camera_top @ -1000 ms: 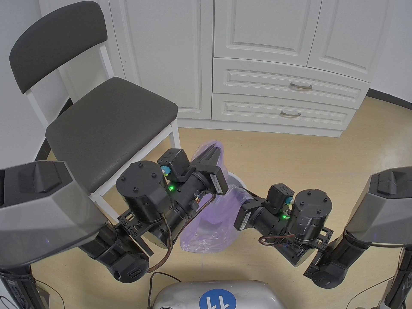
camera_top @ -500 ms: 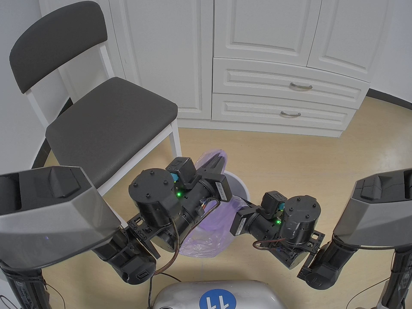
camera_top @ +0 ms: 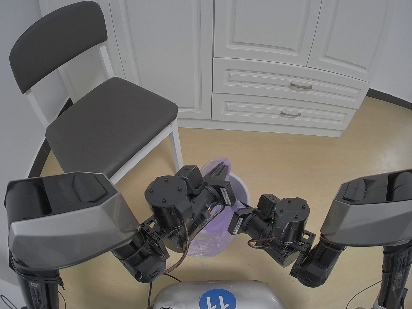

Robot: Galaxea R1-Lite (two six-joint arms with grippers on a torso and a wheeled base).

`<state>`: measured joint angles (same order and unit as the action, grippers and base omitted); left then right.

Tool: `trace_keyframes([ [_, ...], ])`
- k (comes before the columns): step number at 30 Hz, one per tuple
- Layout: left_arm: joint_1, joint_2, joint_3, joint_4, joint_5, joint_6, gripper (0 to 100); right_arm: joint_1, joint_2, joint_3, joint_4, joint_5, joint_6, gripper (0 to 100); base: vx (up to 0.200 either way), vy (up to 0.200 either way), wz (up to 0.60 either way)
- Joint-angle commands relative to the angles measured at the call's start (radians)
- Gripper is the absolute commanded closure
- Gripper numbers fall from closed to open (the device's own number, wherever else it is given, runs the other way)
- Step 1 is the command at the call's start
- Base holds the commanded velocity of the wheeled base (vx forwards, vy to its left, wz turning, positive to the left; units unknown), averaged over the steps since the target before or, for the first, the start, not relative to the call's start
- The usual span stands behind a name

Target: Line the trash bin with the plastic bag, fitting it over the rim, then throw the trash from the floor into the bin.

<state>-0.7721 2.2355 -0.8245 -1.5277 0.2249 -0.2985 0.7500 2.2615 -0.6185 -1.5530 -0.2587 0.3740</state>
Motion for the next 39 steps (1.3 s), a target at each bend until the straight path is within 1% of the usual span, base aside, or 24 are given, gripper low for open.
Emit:
trace_keyframes([
  [1,0.027,0.053,-0.031,0.000,0.001,-0.007,100,-0.021,0.046,-0.026,-0.018,-0.001,0.020,100,0.000,0.000,0.00],
  [5,0.048,0.082,-0.055,0.000,0.001,-0.010,100,-0.029,0.087,-0.064,-0.018,-0.001,0.063,100,0.000,0.000,0.00],
  [6,0.048,0.082,-0.055,0.000,0.001,-0.010,100,-0.029,0.087,-0.064,-0.018,-0.001,0.063,100,0.000,0.000,0.00],
  [11,0.097,0.102,-0.081,0.000,-0.009,-0.011,100,-0.029,0.128,-0.102,-0.018,-0.004,0.078,100,0.000,0.000,0.00],
  [15,0.113,0.127,-0.136,0.001,-0.016,-0.008,100,-0.031,0.136,-0.112,-0.018,-0.004,0.111,100,0.000,0.000,0.00],
  [16,0.119,0.148,-0.173,0.001,-0.022,-0.008,100,-0.034,0.139,-0.122,-0.018,-0.004,0.129,100,0.000,0.000,0.00],
  [18,0.123,0.162,-0.189,0.001,-0.039,-0.010,100,-0.044,0.147,-0.135,-0.018,-0.004,0.141,100,0.000,0.000,0.00],
  [23,0.139,0.193,-0.239,-0.002,-0.058,-0.019,100,-0.080,0.168,-0.179,-0.018,-0.001,0.144,100,0.000,0.000,0.00],
  [26,0.148,0.208,-0.278,-0.002,-0.053,-0.056,100,-0.093,0.188,-0.210,-0.018,-0.001,0.143,100,0.000,0.000,0.00],
  [27,0.155,0.211,-0.300,0.000,-0.052,-0.088,100,-0.100,0.201,-0.234,-0.018,-0.002,0.144,100,0.000,0.000,0.00],
  [29,0.166,0.217,-0.317,0.000,-0.052,-0.113,100,-0.109,0.217,-0.262,-0.018,-0.004,0.144,100,0.000,0.000,0.00],
  [33,0.172,0.246,-0.363,0.001,-0.041,-0.119,100,-0.136,0.250,-0.322,-0.018,-0.011,0.143,100,0.000,0.000,0.00],
  [37,0.172,0.276,-0.413,0.009,0.011,-0.116,100,-0.172,0.271,-0.374,-0.018,-0.013,0.137,100,0.000,0.000,0.00],
  [39,0.168,0.280,-0.413,0.020,0.014,-0.117,100,-0.189,0.277,-0.380,-0.018,-0.011,0.134,100,0.000,0.000,0.00],
])
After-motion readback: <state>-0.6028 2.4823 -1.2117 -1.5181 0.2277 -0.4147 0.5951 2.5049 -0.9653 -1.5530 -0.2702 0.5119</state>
